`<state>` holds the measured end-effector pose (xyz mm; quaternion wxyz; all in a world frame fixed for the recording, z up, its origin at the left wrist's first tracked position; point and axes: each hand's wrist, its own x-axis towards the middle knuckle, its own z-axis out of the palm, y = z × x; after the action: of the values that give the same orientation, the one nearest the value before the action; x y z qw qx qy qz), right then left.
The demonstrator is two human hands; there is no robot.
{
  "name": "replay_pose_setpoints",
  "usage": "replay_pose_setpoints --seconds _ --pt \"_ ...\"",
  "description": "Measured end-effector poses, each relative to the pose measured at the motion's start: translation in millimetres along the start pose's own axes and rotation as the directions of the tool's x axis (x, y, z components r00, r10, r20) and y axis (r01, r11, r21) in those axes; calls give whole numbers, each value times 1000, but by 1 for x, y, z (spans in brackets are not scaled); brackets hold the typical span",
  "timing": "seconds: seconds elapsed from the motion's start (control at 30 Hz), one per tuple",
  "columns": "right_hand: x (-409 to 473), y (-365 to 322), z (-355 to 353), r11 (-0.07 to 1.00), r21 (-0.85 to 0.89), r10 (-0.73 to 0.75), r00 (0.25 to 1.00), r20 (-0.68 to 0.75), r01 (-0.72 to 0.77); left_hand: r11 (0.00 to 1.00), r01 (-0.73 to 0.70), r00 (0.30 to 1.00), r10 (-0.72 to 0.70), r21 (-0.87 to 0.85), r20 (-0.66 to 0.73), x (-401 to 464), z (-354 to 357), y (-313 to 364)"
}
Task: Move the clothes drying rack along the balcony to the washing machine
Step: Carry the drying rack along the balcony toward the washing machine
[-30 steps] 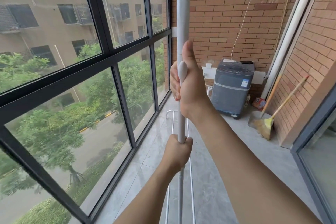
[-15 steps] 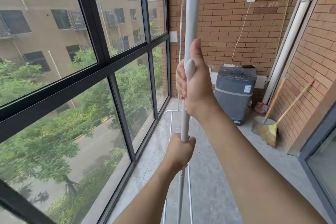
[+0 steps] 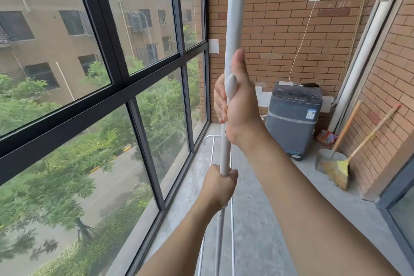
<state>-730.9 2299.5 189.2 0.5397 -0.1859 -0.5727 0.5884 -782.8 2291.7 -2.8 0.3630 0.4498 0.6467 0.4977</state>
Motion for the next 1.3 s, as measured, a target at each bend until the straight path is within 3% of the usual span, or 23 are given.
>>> replay_pose_setpoints --seconds 0.57,1.3 --pt "112 40 -45 1000 -3 22 999 34 -22 1000 1 999 -1 0 -39 118 27 7" --pt "255 112 -30 1000 2 26 999 -18 -26 1000 -14 999 15 -17 41 279 -16 -6"
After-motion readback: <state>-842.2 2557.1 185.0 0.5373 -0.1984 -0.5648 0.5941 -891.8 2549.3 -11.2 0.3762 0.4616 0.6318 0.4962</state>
